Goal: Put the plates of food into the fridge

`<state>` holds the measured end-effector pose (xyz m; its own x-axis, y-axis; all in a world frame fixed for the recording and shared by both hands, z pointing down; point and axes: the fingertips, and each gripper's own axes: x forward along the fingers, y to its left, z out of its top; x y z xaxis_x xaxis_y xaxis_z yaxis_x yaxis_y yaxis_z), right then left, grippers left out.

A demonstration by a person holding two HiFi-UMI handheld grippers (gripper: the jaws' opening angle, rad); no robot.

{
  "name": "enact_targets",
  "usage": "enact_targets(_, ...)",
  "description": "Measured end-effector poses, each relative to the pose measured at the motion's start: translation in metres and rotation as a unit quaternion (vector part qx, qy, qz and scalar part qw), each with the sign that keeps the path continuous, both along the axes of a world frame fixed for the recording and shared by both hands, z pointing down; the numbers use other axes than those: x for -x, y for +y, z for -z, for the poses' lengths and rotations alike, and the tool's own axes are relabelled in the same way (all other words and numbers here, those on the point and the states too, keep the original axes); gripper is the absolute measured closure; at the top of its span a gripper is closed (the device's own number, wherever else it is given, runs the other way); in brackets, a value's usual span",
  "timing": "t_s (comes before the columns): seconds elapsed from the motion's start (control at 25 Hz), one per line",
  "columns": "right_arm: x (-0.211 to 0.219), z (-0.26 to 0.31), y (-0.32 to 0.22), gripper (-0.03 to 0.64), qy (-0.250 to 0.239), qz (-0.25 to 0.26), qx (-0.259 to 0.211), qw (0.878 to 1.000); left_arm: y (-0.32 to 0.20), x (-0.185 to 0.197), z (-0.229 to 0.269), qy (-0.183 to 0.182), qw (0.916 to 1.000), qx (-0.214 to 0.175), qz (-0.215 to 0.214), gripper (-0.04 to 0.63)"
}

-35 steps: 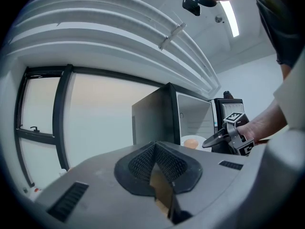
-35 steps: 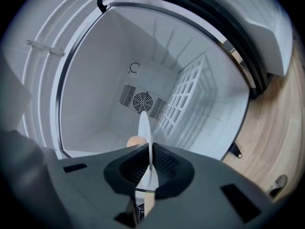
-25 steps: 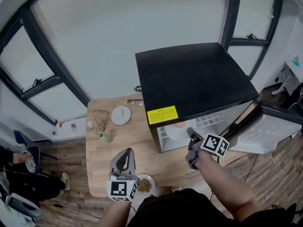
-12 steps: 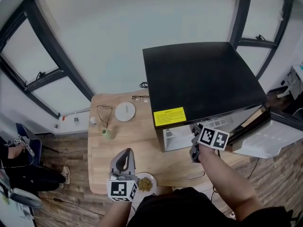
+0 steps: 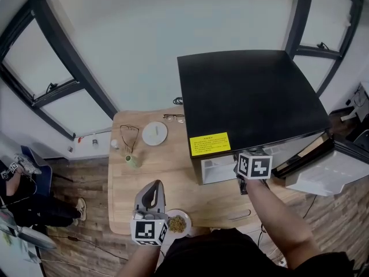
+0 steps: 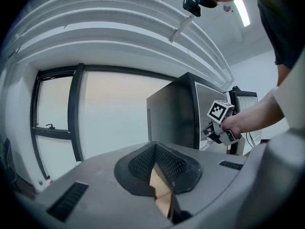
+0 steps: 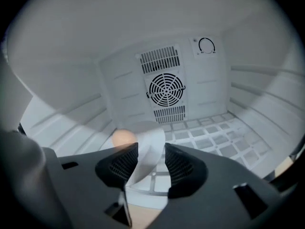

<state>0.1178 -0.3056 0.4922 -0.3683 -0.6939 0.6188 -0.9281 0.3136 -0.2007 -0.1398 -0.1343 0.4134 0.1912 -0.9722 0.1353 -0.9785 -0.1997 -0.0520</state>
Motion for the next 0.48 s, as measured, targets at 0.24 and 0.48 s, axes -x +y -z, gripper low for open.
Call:
enact_targets(0.24, -0.011, -0.003, -0.002, 0.422, 0.023, -0.011, -0.024, 0.999, 0.0, -0.002, 0.001, 0.0, 1.0, 0.004, 0.004, 0.592)
enact_targets(0.48, -0.022, 0.025, 0.007, 0.422, 0.006, -0.009, -0.102, 0.995, 0.003, -0.008, -0.003, 0.015, 0.9998, 0.015, 0.001, 0.592)
